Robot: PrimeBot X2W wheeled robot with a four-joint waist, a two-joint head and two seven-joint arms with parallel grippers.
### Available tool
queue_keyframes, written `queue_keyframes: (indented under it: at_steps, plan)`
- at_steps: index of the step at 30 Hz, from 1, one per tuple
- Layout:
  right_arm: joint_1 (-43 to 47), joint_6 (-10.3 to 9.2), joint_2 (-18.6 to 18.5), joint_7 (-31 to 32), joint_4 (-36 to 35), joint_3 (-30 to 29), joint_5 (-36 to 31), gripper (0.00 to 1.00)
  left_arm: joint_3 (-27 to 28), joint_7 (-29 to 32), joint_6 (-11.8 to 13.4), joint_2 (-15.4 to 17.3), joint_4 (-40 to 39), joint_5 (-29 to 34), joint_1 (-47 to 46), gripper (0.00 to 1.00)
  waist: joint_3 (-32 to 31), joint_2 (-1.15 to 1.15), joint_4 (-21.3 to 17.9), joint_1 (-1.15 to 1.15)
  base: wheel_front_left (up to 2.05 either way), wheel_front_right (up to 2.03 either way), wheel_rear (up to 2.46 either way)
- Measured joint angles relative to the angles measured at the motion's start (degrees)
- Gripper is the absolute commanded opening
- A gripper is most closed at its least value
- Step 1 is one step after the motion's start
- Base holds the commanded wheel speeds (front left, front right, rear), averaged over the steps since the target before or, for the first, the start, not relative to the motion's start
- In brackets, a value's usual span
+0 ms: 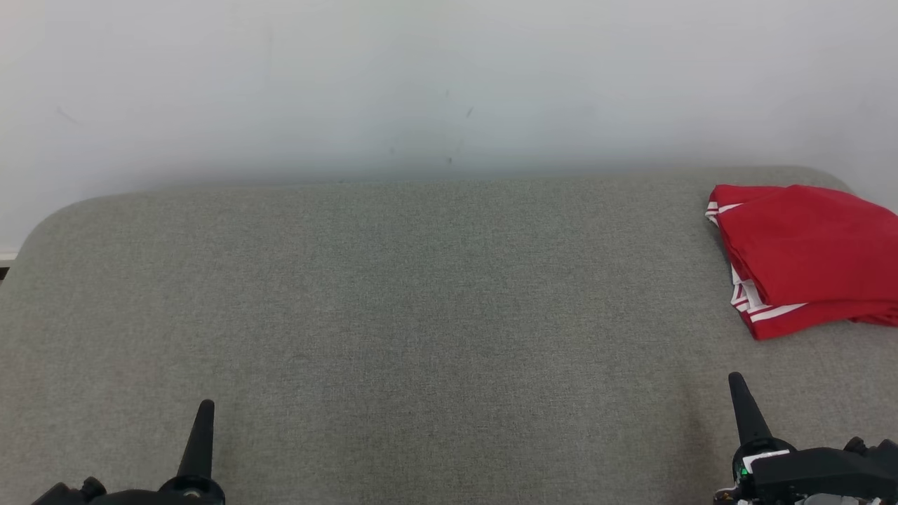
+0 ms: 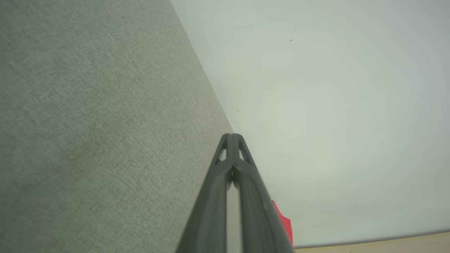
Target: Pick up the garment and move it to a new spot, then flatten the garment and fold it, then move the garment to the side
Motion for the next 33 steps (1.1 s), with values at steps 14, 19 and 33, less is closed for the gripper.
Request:
queue_keyframes:
  at_steps: [14,19,33]
  plan:
    - [-0.7,-0.01,0.3,1.7,-0.4,-1.0,6.7,0.00,0.3,1.8,0.0,0.0,0.3,-7.3,-1.1,0.00,0.1,0.00,-0.3,0.00,0.00,0.00,0.00]
    - [-1.0,-0.01,0.5,2.4,-0.5,-1.3,8.7,0.00,0.4,2.5,0.0,0.0,0.4,-9.7,-1.3,0.00,0.2,0.00,-0.4,0.00,0.00,0.00,0.00]
    - [-1.7,-0.01,0.8,3.9,-0.7,-2.1,14.5,0.00,0.6,4.1,-0.1,0.1,0.7,-16.0,-2.2,0.00,0.3,0.00,-0.6,0.00,0.00,0.00,0.00]
